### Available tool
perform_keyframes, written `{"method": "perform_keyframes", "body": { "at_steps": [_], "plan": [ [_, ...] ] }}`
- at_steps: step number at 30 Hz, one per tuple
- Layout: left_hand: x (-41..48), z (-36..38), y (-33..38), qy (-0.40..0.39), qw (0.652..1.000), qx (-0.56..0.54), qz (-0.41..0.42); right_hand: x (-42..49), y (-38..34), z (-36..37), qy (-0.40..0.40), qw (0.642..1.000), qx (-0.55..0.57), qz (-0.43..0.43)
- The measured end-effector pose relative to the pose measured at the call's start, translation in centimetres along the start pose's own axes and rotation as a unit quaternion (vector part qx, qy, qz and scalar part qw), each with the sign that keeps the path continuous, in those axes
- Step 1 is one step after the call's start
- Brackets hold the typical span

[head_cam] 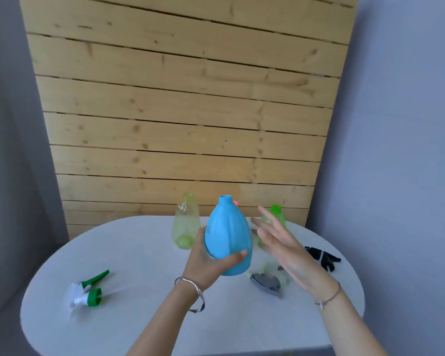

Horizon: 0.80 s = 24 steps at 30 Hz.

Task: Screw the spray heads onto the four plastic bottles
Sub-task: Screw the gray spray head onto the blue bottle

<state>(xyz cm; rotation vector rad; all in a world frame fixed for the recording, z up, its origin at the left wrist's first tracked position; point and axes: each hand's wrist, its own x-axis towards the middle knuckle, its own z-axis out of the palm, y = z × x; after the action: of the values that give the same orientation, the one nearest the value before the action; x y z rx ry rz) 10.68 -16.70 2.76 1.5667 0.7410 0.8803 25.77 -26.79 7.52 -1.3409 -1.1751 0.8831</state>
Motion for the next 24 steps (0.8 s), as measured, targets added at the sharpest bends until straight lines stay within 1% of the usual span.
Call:
{"method": "perform_keyframes", "body": {
  "at_steps": [1, 3, 4, 5, 9, 13, 17, 21, 24],
  "plan": [
    [0.1, 0.5, -0.5, -0.007, 1.000, 0.009, 0.001, -0.1, 0.8, -1.7, 0.045, 0.998, -0.036, 0.017],
    [0.3, 1.3, -1.5, -0.016, 1.000, 0.022, 0.001, 0.0, 3.2, -4.9, 0.156, 0.979, -0.116, 0.059],
    [0.4, 1.8, -1.9, -0.016, 1.000, 0.025, 0.000, 0.0, 4.5, -6.3, 0.195, 0.966, -0.150, 0.081],
    [0.6, 2.3, -2.3, -0.013, 1.000, 0.025, -0.002, 0.0, 5.8, -7.4, 0.214, 0.955, -0.181, 0.101],
    [1.4, 3.7, -3.3, -0.007, 0.999, 0.033, -0.005, 0.5, 10.0, -9.3, 0.235, 0.916, -0.282, 0.159],
    [2.2, 5.0, -3.9, -0.014, 0.999, 0.036, -0.002, 1.0, 11.6, -9.8, 0.226, 0.885, -0.375, 0.160],
    [2.4, 5.9, -4.4, -0.019, 0.999, 0.037, -0.004, 1.1, 12.2, -10.0, 0.216, 0.841, -0.465, 0.172],
    [2.4, 6.0, -4.5, -0.013, 0.999, 0.041, -0.001, 1.2, 12.8, -9.6, 0.219, 0.821, -0.498, 0.175],
    [2.2, 5.8, -4.3, -0.007, 0.999, 0.053, 0.002, 1.1, 12.6, -9.4, 0.226, 0.822, -0.493, 0.172]
  ]
}}
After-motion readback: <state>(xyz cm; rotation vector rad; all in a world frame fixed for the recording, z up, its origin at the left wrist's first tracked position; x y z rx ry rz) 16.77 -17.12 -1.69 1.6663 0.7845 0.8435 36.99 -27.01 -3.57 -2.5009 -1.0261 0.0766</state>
